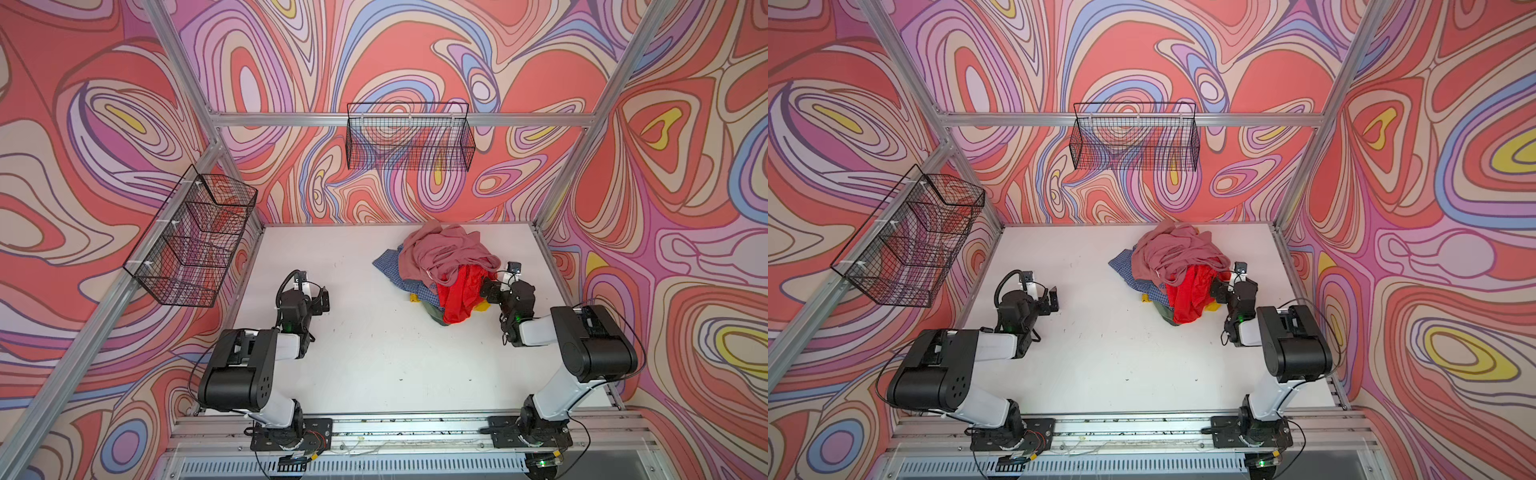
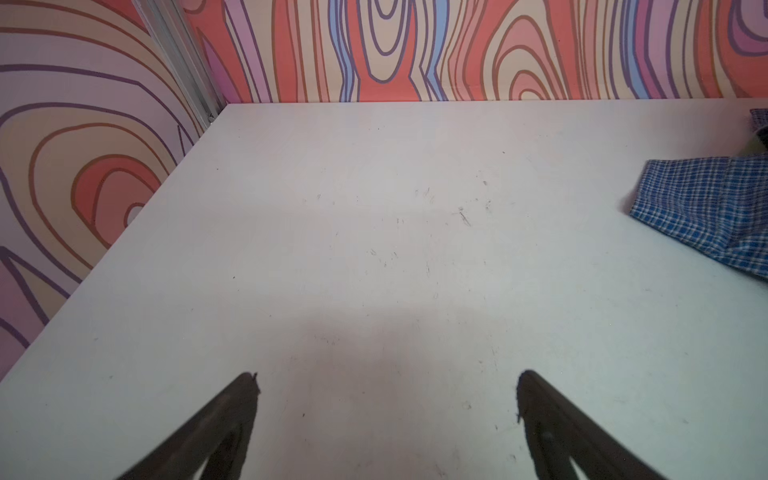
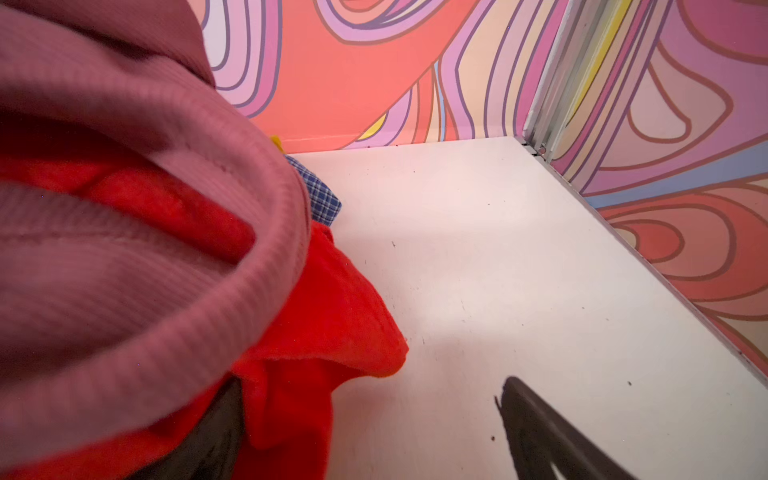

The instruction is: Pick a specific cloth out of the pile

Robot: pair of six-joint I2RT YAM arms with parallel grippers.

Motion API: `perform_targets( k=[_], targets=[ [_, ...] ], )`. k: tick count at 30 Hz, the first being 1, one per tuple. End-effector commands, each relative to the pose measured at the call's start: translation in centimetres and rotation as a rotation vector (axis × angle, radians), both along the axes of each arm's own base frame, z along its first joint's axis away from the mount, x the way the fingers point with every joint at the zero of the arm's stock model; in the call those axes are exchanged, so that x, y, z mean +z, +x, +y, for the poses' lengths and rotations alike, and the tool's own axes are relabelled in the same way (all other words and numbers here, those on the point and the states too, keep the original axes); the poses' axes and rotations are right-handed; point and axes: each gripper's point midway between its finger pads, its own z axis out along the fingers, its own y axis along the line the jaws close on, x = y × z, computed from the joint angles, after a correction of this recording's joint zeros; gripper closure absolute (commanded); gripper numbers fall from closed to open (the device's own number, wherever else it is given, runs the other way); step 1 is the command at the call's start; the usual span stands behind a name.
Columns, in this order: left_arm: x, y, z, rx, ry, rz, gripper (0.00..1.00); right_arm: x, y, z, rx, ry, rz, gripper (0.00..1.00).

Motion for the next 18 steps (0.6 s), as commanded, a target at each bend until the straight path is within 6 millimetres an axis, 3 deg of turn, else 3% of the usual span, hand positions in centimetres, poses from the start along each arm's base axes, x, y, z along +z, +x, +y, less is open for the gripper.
perform_targets(
  k=[1,18],
  targets=[
    [0.08,0.04,-0.15,-0.013,0.012,-0.003,0.0,-0.13,-0.03,-0.17,-0.004,-0.008,-0.002,0.02],
    [0.19,0.0,-0.37,-0.007,0.033,-0.01,0.0,-0.19,0.05,-0.06,0.002,-0.005,0.002,0.02]
  ],
)
